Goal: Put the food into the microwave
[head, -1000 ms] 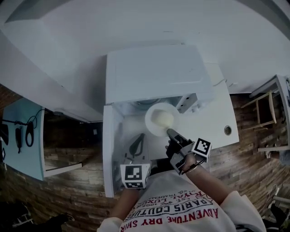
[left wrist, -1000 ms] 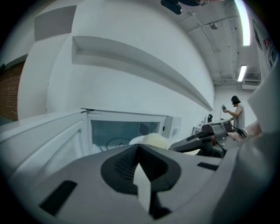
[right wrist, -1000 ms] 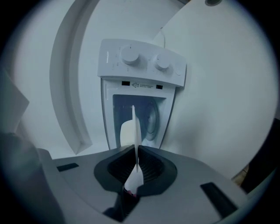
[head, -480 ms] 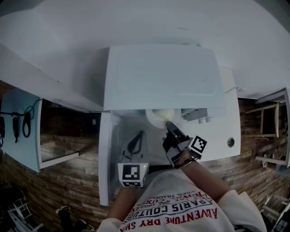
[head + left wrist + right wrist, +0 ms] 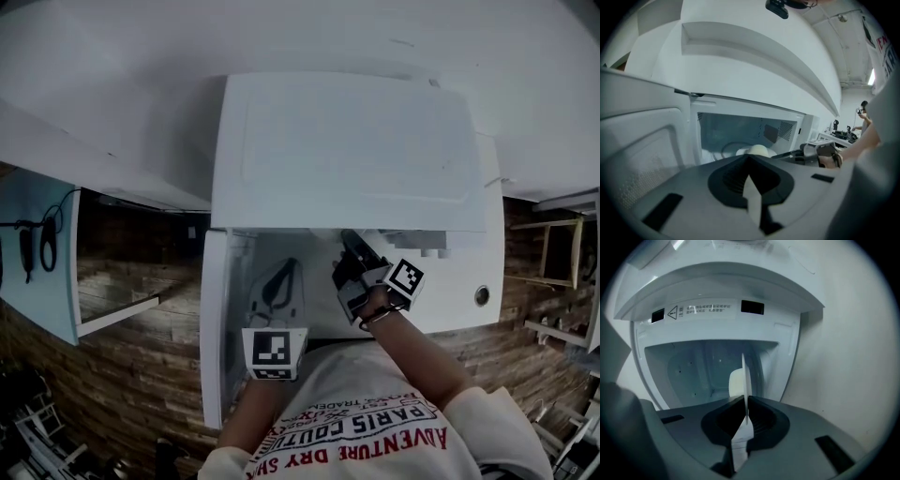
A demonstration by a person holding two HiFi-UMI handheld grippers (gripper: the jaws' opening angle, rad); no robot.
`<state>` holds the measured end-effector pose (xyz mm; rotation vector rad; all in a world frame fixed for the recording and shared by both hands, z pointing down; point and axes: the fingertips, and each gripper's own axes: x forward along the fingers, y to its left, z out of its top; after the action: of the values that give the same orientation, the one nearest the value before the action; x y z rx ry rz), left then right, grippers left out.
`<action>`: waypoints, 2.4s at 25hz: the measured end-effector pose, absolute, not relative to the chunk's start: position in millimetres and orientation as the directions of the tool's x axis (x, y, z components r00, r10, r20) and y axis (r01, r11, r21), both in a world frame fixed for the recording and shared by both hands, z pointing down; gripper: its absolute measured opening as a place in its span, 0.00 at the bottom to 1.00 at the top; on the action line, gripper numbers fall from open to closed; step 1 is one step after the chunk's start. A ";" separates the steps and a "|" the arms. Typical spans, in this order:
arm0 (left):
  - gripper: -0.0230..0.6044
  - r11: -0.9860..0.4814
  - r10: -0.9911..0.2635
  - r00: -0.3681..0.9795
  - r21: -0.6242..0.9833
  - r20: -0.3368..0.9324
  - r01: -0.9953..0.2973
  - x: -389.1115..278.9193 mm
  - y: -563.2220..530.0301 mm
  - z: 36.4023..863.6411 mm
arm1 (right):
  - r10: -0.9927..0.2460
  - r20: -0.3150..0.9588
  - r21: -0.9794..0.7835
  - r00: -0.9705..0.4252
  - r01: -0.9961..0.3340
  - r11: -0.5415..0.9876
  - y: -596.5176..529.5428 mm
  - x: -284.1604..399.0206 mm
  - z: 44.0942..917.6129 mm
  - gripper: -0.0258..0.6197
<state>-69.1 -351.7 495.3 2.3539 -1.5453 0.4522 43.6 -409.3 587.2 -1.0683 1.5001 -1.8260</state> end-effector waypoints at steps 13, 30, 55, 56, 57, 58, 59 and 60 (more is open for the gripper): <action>0.04 -0.383 -0.818 0.373 0.069 0.438 -0.921 -72.6 -345.2 505.8 | -0.806 0.298 -0.954 -0.512 -0.168 -0.247 -429.7 38.6 594.9 0.08; 0.04 -0.411 -0.793 0.415 0.110 0.446 -0.905 -63.6 -342.4 507.7 | -0.653 0.410 -0.783 -0.637 -0.613 0.105 -429.6 17.3 574.7 0.33; 0.04 -0.385 -0.817 0.377 0.074 0.436 -0.920 -72.3 -340.9 499.8 | -0.321 0.829 -0.198 -0.458 -0.777 0.597 -392.2 14.8 606.5 0.38; 0.04 -0.382 -0.819 0.376 0.077 0.434 -0.921 -72.3 -340.3 499.7 | -0.310 0.824 -0.223 -0.474 -0.775 0.591 -390.6 13.6 606.5 0.38; 0.04 -0.381 -0.819 0.376 0.079 0.434 -0.921 -72.2 -339.7 499.8 | -0.309 0.818 -0.237 -0.484 -0.775 0.586 -390.2 13.1 605.9 0.38; 0.04 -0.381 -0.818 0.376 0.080 0.434 -0.921 -72.3 -339.1 500.1 | -0.312 0.814 -0.243 -0.489 -0.776 0.582 -390.5 13.2 605.2 0.38; 0.04 -0.382 -0.817 0.377 0.081 0.436 -0.921 -72.4 -338.7 500.5 | -0.316 0.812 -0.245 -0.491 -0.777 0.579 -391.0 13.4 604.7 0.38; 0.04 -0.382 -0.816 0.378 0.083 0.437 -0.920 -72.4 -338.5 500.6 | -0.320 0.809 -0.247 -0.493 -0.779 0.576 -391.3 13.8 604.2 0.38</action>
<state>-72.4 -338.5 500.6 2.3300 -1.5235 0.4706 13.8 -391.3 604.2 -1.4307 3.3878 -1.3011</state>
